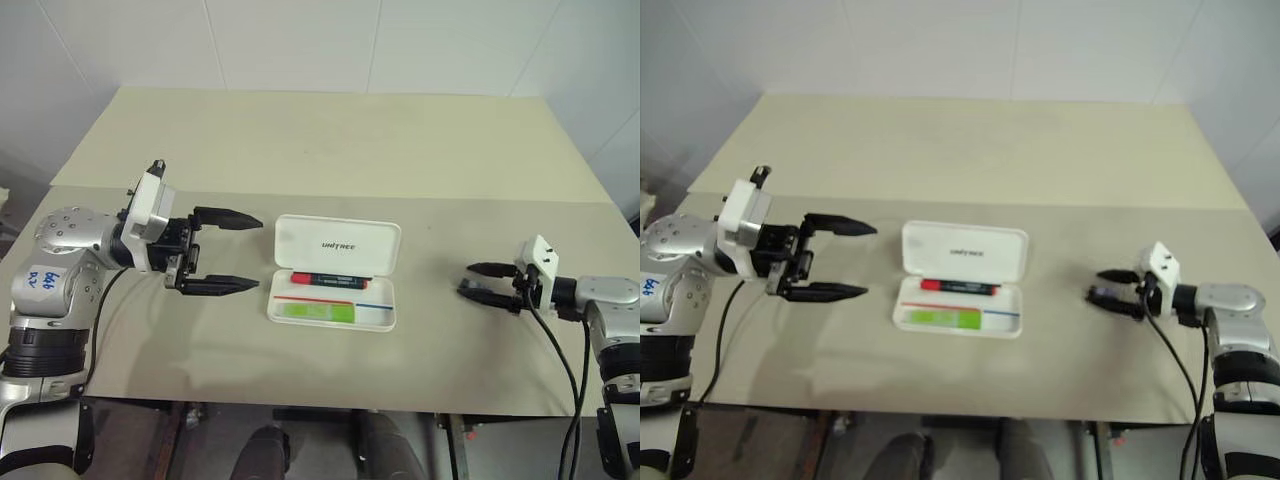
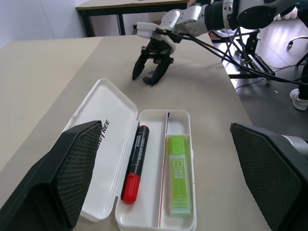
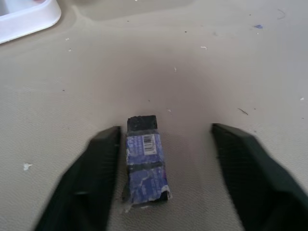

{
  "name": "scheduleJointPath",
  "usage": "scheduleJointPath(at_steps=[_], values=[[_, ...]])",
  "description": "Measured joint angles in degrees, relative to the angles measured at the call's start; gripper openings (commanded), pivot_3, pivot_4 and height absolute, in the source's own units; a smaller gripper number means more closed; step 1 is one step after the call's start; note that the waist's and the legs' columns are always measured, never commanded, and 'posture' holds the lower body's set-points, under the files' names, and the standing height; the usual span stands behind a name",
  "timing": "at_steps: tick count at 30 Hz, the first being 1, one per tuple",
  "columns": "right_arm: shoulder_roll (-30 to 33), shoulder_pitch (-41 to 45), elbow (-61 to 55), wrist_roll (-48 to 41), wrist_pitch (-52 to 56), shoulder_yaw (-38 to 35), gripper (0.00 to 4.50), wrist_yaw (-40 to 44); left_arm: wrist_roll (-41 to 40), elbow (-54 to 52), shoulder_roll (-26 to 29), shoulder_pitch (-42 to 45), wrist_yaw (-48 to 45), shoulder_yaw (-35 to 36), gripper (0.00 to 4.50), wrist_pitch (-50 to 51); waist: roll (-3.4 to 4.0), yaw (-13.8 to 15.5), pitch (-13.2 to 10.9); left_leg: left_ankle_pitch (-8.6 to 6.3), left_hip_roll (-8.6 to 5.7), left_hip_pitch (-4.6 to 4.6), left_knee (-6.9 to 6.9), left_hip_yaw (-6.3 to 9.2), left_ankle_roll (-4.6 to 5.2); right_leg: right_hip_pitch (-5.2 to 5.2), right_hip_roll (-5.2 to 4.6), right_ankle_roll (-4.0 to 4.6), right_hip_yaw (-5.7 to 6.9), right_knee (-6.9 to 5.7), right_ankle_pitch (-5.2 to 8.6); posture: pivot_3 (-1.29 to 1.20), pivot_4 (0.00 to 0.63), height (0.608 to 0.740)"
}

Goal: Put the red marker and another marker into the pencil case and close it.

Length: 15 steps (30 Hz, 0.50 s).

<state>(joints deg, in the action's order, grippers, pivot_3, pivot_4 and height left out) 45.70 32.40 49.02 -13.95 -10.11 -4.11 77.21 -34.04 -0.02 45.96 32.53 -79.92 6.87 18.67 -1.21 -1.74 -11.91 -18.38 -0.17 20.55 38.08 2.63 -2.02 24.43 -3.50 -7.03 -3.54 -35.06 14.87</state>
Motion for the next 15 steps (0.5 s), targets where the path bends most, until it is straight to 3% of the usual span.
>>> scheduleJointPath(at_steps=[5, 11, 15], values=[[-0.6, 0.0, 0.4, -0.1, -0.2, -0.7, 0.4, 1.7, 0.0, 0.0, 0.0, 0.0, 0.1, 0.0, 4.5, -0.1, 0.0, 0.0, 0.0, 0.0, 0.0, 0.0, 0.01, 0.0, 0.0, 0.0, 0.0, 0.0, 0.0, 0.0, 0.0, 0.0, 0.15, 0.74], [-1.1, -0.5, -2.4, 0.9, -1.1, -0.7, 0.4, 1.0, 0.2, 0.5, -0.3, 0.2, -0.3, -0.2, 4.5, -1.2, 0.0, -0.2, 0.0, 0.01, 0.0, -0.01, 0.01, -0.01, -0.02, 0.01, 0.01, 0.0, -0.01, -0.04, 0.0, 0.0, 0.15, 0.74], [-2.9, -2.1, -13.4, -0.5, 2.6, -0.5, 0.4, 1.1, 0.3, 0.7, -0.9, 0.2, -0.9, -0.7, 4.5, -2.1, 0.04, -0.5, 0.0, 0.02, 0.01, 0.0, 0.01, 0.0, -0.04, 0.04, 0.01, 0.0, -0.03, -0.09, 0.0, 0.0, 0.15, 0.74]])
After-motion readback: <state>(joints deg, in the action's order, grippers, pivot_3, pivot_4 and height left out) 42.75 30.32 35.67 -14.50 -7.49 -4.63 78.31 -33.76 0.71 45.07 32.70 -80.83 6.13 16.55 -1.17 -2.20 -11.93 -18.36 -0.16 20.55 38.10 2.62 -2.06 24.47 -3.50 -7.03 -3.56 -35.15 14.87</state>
